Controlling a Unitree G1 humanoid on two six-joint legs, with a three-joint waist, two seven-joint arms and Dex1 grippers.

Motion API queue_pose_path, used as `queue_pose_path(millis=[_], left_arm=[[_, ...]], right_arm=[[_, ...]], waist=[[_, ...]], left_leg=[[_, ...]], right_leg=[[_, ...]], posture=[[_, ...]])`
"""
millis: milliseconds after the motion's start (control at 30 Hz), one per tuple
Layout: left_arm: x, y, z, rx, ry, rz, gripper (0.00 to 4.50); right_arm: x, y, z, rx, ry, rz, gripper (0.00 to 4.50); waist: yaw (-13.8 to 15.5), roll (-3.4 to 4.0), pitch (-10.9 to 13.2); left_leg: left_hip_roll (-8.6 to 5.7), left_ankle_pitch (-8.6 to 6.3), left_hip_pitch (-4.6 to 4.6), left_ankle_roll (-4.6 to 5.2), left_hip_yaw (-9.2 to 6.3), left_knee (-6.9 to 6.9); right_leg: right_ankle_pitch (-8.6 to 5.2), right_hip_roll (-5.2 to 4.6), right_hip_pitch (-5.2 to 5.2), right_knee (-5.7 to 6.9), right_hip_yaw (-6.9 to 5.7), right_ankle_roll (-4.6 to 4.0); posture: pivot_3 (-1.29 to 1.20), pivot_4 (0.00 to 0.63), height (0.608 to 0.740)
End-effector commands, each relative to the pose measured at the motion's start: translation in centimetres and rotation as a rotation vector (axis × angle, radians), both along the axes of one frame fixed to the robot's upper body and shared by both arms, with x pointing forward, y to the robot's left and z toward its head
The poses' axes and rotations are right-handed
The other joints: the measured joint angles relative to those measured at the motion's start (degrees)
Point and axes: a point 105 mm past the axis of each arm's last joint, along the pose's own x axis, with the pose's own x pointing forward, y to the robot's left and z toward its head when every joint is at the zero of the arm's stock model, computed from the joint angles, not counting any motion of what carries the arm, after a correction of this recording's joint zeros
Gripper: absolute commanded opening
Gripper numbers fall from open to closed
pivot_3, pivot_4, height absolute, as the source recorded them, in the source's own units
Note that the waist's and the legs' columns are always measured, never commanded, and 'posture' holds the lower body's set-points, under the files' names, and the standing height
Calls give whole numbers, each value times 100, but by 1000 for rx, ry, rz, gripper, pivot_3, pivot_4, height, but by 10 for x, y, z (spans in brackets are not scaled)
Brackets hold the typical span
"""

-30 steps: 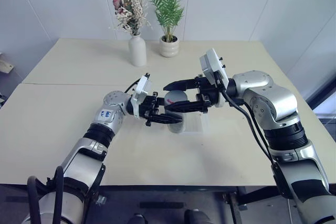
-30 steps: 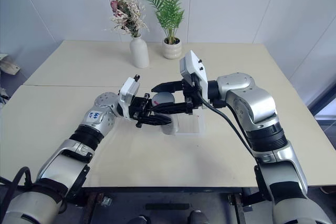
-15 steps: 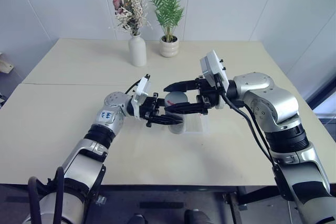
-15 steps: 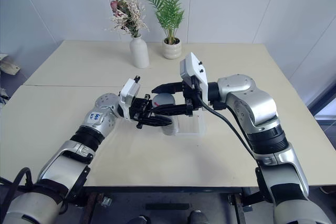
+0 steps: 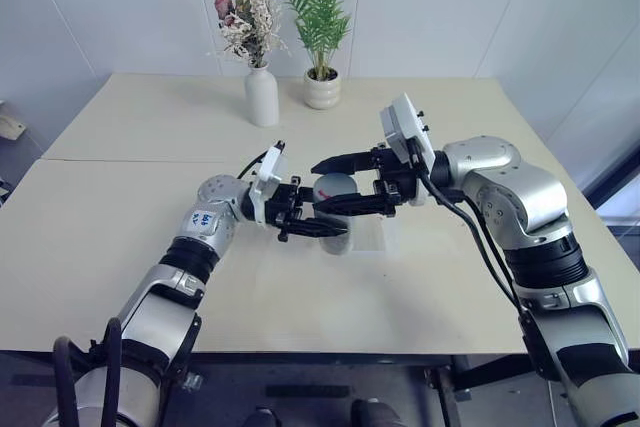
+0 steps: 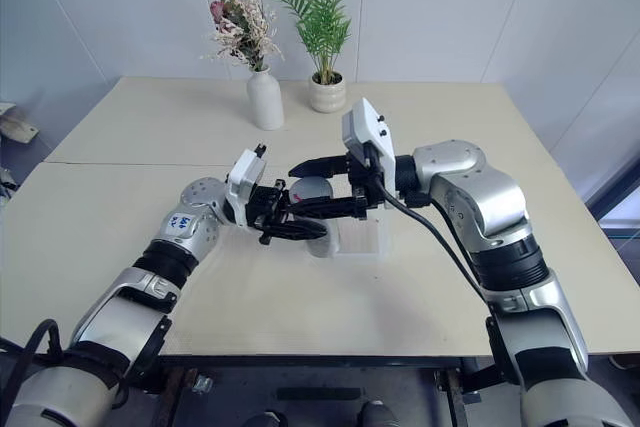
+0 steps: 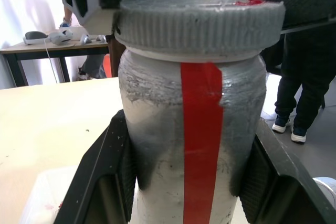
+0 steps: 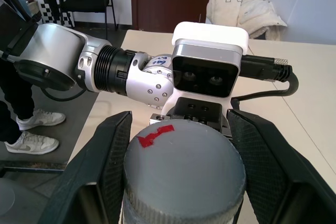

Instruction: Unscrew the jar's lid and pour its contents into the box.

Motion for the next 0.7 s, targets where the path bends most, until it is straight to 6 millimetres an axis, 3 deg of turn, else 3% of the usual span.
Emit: queue_pose_path(millis=[33,433,700], left_arm=[[-29,-8,-62,219,89,-176,2055],[-16,-10,-42,179,44,-142,2055],[-18,-10,-45,181,40,-145,2055]], right_arm=[[0,-38,93,237,-331,-179,2568],[-2,-31,70,241,-266,-167,2568],[-6,-27,57,240,-241,-182,2568]], waist=[[2,0,0],[1,0,0],[3,0,0]], left_leg=[[0,0,0,0,0,0],[0,0,0,0,0,0],[0,0,-1,0,0,0]], right_leg=[[0,0,0,0,0,0],[0,0,0,0,0,0],[0,0,0,0,0,0]], posture=[[0,150,740],[0,150,740],[0,150,740]])
